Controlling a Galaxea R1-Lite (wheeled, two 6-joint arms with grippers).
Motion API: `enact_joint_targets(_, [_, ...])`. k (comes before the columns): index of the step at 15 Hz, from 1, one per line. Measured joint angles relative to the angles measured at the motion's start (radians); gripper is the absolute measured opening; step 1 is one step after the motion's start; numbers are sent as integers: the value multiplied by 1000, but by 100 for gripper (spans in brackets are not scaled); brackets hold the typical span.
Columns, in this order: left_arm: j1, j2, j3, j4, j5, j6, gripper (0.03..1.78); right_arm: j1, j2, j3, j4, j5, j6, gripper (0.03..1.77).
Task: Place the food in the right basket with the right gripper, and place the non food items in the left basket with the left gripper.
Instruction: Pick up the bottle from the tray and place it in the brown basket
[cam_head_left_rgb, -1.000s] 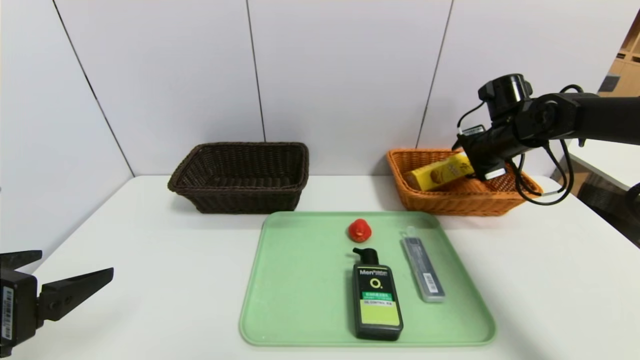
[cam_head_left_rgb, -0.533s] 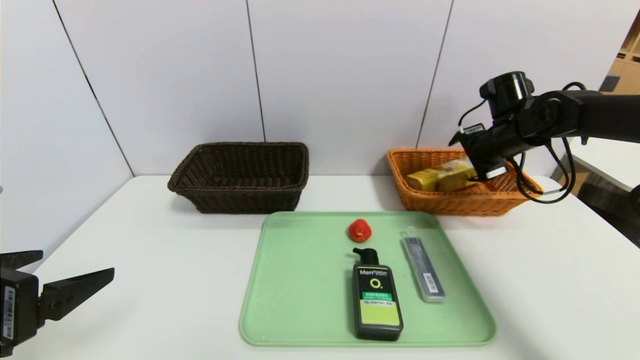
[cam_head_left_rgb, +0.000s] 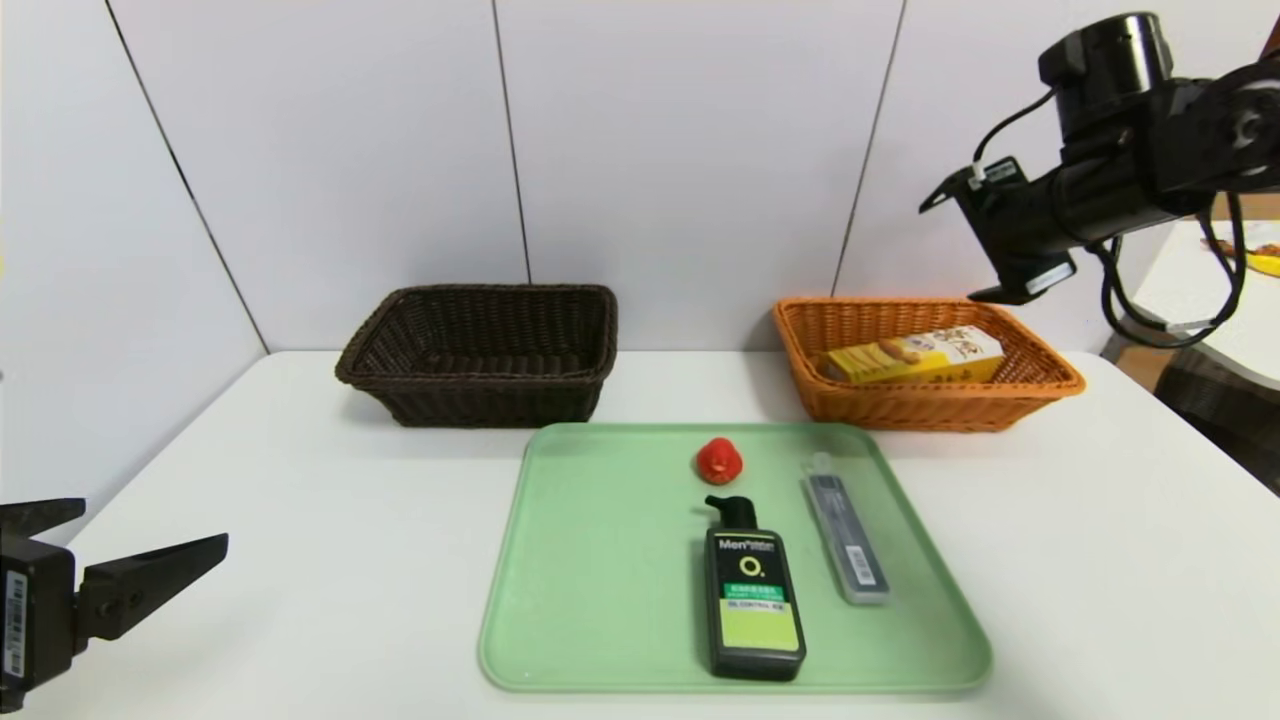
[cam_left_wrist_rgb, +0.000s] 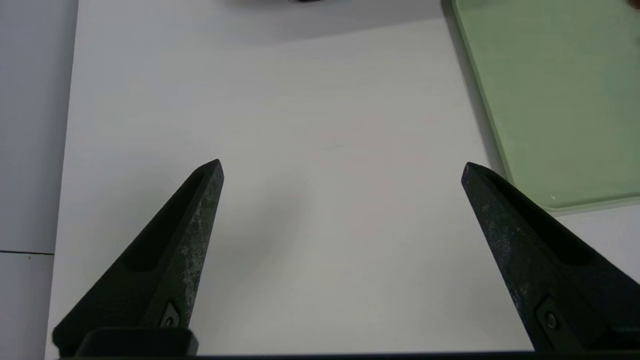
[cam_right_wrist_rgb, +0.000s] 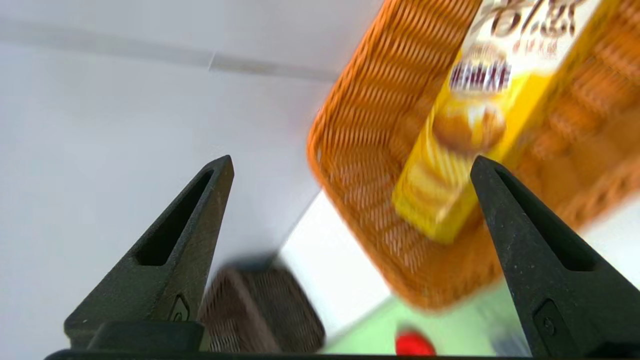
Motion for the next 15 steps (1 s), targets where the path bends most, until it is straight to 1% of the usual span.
enact_joint_targets(2, [-1, 11, -23, 0, -1, -2, 169, 40, -87, 36, 57, -7, -85, 165])
enact_joint_targets(4, [-1, 25, -50, 3, -1, -5, 169, 70, -172, 67, 109, -11, -190, 167])
enact_joint_targets(6, [-1, 35, -61, 7, -1, -6, 169, 97, -254, 80, 198, -12, -303, 168])
enact_joint_targets(8, [-5, 49, -67, 7, -1, -7, 169, 125, -329, 85, 292, -12, -382, 168])
enact_joint_targets(10, [-36, 74, -87, 7, 6, -10, 169, 173, -403, 86, 401, -21, -431, 169])
enact_joint_targets(11, [-65, 97, -108, 7, 19, -14, 169, 204, -431, 86, 448, -42, -438, 169])
enact_joint_targets(12, [-99, 122, -137, 4, 29, -26, 169, 238, -456, 85, 479, -86, -445, 169])
enact_joint_targets(13, [-137, 151, -176, 5, 35, -46, 169, 271, -475, 82, 485, -133, -456, 169])
enact_joint_targets(15, [-220, 221, -274, 21, 51, -109, 169, 302, -502, 60, 503, -238, -517, 169])
